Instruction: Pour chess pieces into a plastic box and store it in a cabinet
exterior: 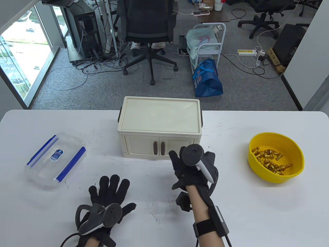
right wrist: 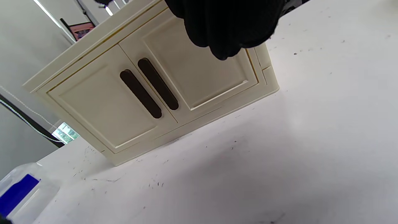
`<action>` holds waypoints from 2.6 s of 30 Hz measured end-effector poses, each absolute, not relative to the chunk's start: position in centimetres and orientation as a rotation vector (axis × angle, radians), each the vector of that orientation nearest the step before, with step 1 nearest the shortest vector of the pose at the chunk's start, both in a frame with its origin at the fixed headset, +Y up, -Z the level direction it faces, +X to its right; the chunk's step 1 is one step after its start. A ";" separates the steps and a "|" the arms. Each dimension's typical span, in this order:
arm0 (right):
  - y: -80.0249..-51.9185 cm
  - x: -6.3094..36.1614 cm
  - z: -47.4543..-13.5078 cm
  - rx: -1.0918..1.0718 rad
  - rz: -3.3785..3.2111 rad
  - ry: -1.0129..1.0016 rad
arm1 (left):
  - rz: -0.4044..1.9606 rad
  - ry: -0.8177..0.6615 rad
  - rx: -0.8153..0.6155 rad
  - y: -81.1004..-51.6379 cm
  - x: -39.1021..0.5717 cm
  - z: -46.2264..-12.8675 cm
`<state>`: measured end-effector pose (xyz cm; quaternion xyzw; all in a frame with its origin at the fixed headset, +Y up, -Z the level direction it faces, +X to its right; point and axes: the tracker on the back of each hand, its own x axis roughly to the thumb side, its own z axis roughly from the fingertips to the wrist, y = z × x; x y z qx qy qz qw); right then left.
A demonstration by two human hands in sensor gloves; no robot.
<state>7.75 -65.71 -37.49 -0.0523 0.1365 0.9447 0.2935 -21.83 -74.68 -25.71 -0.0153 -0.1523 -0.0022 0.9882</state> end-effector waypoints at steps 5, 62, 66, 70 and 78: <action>-67.2 7.0 -40.2 -0.257 2.399 0.480 | -0.006 -0.308 -0.037 -74.7 -21.8 -25.7; -72.1 14.1 -33.8 -0.133 2.045 0.505 | 0.026 -0.277 -0.052 -74.7 -22.8 -26.0; -72.4 15.7 -33.4 -0.160 1.980 0.490 | 0.026 -0.274 -0.057 -74.7 -22.8 -26.0; -72.5 16.9 -33.3 -0.178 1.954 0.475 | 0.027 -0.272 -0.058 -74.7 -22.8 -26.0; -72.7 18.4 -33.2 -0.225 1.910 0.442 | 0.027 -0.272 -0.056 -74.6 -22.9 -26.0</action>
